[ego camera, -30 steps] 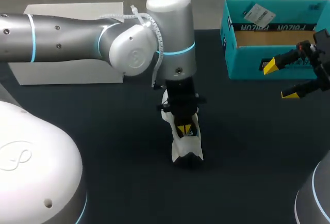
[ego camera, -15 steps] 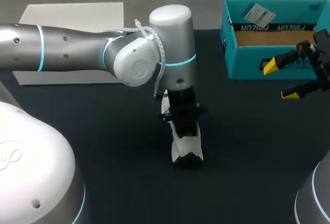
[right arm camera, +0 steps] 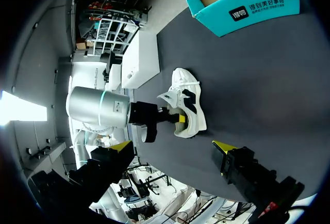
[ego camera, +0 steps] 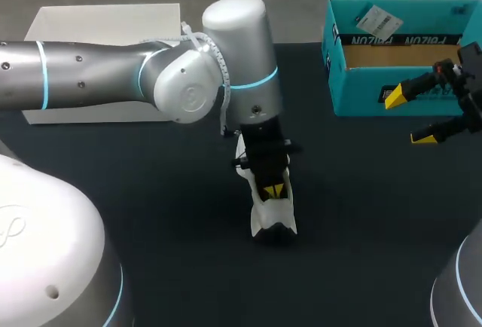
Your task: Take the shoe out of the shoebox, open the shoe tongue, remove and reinsert the insole, then place the shoe into the shoebox
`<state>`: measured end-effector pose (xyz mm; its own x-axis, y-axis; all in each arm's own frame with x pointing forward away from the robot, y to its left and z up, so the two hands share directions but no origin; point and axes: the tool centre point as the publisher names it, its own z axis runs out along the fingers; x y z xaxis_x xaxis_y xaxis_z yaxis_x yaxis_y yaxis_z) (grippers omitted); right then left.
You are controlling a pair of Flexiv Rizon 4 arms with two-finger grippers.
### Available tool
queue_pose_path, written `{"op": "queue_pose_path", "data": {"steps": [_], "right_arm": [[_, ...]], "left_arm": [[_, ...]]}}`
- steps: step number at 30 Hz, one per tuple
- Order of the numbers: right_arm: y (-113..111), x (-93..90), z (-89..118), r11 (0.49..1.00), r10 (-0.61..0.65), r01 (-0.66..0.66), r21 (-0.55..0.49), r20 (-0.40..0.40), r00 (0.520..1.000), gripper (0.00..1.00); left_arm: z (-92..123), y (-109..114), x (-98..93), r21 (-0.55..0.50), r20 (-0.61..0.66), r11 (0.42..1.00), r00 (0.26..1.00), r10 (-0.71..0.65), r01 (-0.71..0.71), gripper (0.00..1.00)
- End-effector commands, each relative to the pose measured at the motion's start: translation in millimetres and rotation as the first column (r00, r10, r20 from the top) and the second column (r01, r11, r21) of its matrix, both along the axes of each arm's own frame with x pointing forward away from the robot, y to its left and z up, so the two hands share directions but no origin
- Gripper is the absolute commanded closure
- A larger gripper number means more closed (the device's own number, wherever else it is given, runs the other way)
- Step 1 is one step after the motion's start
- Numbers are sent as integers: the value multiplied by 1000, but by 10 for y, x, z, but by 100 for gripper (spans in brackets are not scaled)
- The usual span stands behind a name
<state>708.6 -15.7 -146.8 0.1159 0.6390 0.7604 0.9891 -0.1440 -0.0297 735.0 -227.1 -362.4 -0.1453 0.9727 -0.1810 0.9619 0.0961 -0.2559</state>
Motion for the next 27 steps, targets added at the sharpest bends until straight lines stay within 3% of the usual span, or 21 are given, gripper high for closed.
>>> {"op": "queue_pose_path", "data": {"steps": [1, 8, 18, 27], "right_arm": [[3, -6, -7, 1000, -2, 2, -2, 0, 1000, 0], [3, -6, -7, 1000, -2, 2, -2, 0, 1000, 0], [3, -6, -7, 1000, -2, 2, -2, 0, 1000, 0], [3, -6, -7, 1000, -2, 2, -2, 0, 1000, 0]], "left_arm": [[-50, 18, -77, -8, -11, 1000, 1000, -6, 6, 100], [-280, -56, -188, 20, -26, 999, 999, -34, 34, 100], [-403, 2, -176, 47, -7, 999, 1000, -19, 19, 100], [-100, 93, -72, 17, 57, 1000, 998, 0, -1, 100]]}}
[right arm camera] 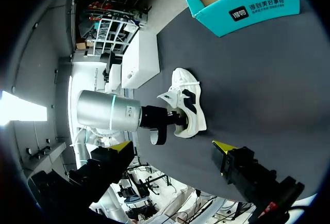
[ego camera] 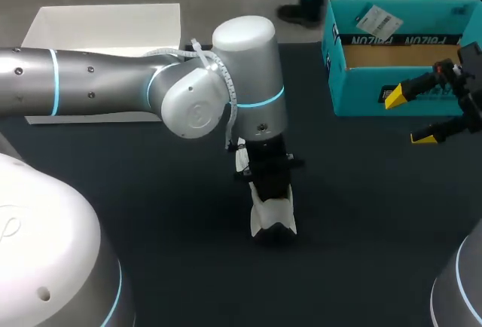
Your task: Take the shoe out of the shoebox, open the shoe tongue, remove and reinsert the insole, then place the shoe into the shoebox
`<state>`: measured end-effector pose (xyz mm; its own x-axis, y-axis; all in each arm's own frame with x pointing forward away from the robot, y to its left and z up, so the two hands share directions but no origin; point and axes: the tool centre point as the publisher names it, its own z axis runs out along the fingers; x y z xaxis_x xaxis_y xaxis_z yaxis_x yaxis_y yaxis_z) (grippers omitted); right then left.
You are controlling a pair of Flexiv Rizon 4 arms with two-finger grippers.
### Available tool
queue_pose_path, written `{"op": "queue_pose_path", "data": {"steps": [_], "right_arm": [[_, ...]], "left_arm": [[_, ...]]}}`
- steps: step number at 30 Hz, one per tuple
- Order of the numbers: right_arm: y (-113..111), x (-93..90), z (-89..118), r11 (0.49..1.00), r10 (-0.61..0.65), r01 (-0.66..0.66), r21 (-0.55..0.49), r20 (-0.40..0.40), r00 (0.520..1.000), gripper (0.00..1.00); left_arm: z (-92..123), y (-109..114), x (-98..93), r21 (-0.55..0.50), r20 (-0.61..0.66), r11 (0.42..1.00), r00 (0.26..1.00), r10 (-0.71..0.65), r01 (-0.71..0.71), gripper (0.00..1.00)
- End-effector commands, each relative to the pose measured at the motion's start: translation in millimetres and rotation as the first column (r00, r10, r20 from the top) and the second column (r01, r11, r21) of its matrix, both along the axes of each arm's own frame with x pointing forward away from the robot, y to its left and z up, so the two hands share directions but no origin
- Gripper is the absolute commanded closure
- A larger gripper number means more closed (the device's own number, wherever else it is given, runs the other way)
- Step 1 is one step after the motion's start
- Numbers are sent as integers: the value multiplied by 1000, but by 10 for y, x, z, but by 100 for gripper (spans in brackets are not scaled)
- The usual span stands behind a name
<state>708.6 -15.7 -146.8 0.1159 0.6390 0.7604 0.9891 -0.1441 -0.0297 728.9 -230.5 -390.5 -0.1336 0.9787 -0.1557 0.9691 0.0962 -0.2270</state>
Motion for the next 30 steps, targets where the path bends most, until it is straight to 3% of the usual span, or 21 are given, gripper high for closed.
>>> {"op": "queue_pose_path", "data": {"steps": [1, 9, 19, 30], "right_arm": [[4, -6, -7, 1000, -2, 2, -2, 0, 1000, 0], [4, -6, -7, 1000, -2, 2, -2, 0, 1000, 0], [4, -6, -7, 1000, -2, 2, -2, 0, 1000, 0], [4, -6, -7, 1000, -2, 2, -2, 0, 1000, 0]], "left_arm": [[196, 129, 9, -11, 44, 1000, 999, 9, -8, 100], [65, 127, 95, 16, 50, 1000, 999, 17, -18, 100], [-187, 83, 27, 51, 70, 999, 998, 4, -8, 100], [214, 139, 37, -14, 90, 1000, 996, 11, -9, 100]]}}
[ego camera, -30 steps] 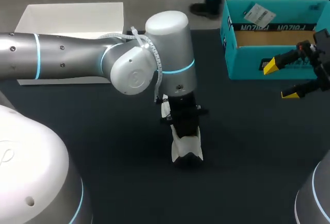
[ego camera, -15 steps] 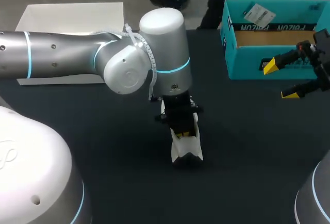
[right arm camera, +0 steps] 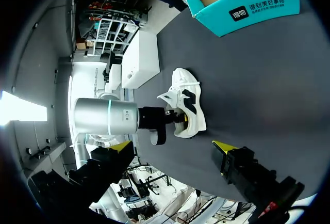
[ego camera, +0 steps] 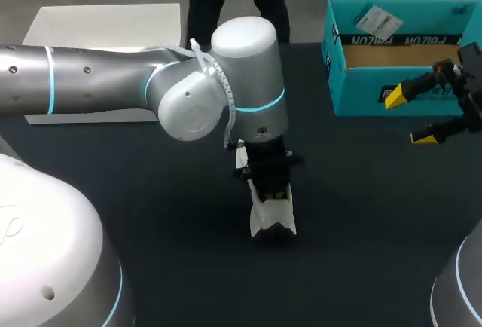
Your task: Take the shoe out of the shoebox, open the shoe tongue, remove and reinsert the insole, then place the shoe into the shoebox
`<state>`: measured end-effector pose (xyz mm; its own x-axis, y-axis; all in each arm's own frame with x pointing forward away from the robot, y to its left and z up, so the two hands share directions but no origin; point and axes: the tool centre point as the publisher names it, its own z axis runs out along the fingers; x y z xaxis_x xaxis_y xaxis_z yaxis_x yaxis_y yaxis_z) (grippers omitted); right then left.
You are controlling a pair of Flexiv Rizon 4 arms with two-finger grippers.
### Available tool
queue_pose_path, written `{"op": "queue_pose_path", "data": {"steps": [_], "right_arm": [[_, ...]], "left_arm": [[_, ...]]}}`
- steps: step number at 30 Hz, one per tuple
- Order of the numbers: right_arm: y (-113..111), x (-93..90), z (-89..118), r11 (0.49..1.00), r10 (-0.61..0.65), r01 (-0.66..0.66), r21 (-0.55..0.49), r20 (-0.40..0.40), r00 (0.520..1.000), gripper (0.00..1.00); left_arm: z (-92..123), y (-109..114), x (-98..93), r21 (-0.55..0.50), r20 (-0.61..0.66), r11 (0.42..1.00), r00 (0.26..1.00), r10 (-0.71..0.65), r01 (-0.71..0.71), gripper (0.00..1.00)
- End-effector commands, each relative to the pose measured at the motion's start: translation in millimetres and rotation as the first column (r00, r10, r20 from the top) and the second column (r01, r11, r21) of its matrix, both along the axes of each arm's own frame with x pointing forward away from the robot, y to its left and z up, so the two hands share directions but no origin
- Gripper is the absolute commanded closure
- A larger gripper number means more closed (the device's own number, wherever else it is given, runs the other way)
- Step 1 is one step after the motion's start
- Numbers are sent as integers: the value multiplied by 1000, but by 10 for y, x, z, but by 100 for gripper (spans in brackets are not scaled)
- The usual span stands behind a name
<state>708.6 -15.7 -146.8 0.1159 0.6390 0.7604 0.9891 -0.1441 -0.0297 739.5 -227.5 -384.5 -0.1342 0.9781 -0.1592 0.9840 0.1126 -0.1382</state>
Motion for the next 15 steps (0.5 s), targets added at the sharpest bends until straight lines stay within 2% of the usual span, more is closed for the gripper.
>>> {"op": "queue_pose_path", "data": {"steps": [1, 8, 15], "right_arm": [[4, -6, -8, 1000, -2, 2, -2, 0, 1000, 0], [4, -6, -8, 1000, -2, 2, -2, 0, 1000, 0], [4, -6, -8, 1000, -2, 2, -2, 0, 1000, 0]], "left_arm": [[152, 99, -90, -25, 1, 1000, 1000, -10, 10, 100], [-51, 17, -222, -16, -43, 999, 999, -30, 29, 100], [-246, -60, -208, 2, -52, 1000, 998, -18, 18, 100]]}}
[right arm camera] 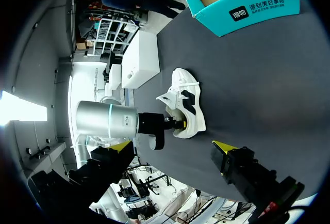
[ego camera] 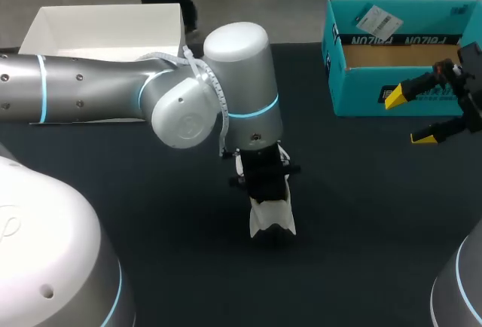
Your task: Take the shoe out of the shoebox, open the shoe tongue, remove and reinsert the insole, then place the shoe into the shoebox
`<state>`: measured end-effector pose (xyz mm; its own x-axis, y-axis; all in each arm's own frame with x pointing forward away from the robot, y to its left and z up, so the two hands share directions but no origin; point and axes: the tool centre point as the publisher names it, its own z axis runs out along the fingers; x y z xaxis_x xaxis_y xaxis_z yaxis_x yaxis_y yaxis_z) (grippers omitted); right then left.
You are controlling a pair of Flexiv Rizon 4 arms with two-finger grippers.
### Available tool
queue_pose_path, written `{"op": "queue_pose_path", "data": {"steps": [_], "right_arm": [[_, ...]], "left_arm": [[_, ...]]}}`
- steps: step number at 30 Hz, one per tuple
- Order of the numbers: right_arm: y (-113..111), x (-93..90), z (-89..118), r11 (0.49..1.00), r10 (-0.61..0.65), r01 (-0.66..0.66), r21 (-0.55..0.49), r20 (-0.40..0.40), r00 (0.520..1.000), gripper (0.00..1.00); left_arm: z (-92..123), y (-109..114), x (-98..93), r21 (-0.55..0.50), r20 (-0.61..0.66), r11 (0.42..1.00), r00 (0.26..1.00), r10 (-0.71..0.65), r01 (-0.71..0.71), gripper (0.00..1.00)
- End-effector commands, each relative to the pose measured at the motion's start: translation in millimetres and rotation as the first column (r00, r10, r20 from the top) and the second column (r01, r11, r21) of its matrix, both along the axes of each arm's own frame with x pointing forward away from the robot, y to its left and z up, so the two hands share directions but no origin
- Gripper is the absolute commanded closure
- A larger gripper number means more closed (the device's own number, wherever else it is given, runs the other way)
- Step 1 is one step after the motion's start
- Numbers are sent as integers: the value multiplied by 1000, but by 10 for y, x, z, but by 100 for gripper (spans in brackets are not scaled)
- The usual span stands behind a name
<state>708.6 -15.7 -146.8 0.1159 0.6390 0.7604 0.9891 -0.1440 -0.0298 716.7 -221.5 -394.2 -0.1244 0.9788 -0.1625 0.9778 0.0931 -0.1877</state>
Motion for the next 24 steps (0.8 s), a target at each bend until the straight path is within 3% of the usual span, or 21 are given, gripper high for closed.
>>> {"op": "queue_pose_path", "data": {"steps": [1, 9, 17, 24], "right_arm": [[3, -6, -7, 1000, -2, 2, -2, 0, 1000, 0], [3, -6, -7, 1000, -2, 2, -2, 0, 1000, 0], [3, -6, -7, 1000, -2, 2, -2, 0, 1000, 0], [3, -6, -7, 1000, -2, 2, -2, 0, 1000, 0]], "left_arm": [[-163, -120, 27, 16, -1, 1000, 1000, 3, -3, 100], [-193, -58, 60, 34, 26, 999, 1000, 1, -2, 100], [197, 15, 186, 15, 113, 1000, 994, -14, 12, 100], [440, -9, 433, 14, 277, 1000, 961, -8, 5, 100]]}}
